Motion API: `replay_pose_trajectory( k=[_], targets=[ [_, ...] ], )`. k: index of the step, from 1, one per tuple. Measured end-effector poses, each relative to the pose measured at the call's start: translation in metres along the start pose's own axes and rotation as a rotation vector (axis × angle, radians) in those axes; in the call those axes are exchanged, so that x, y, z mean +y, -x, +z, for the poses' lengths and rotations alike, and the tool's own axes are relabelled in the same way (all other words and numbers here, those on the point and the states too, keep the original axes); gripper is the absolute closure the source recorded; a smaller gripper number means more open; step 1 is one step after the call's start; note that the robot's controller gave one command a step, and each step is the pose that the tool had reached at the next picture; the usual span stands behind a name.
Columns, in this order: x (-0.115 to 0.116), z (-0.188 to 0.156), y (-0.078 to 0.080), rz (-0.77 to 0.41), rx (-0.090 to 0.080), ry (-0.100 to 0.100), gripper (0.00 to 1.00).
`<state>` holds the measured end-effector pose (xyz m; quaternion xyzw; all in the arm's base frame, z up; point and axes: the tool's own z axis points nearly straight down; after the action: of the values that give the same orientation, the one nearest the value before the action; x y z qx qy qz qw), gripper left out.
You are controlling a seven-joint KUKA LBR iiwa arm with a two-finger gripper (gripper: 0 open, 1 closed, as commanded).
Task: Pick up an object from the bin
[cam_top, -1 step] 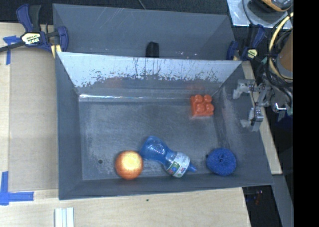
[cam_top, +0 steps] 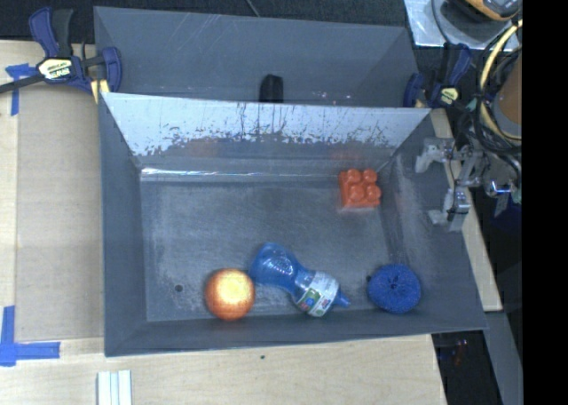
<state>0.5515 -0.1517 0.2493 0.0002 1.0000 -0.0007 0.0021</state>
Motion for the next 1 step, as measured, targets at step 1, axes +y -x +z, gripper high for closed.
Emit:
replay_pose_trajectory(
  k=[1],
  targets=[
    [-0.0030, 0.0962, -0.0303, -0.005, -0.003, -0.001, 0.00]
  ],
)
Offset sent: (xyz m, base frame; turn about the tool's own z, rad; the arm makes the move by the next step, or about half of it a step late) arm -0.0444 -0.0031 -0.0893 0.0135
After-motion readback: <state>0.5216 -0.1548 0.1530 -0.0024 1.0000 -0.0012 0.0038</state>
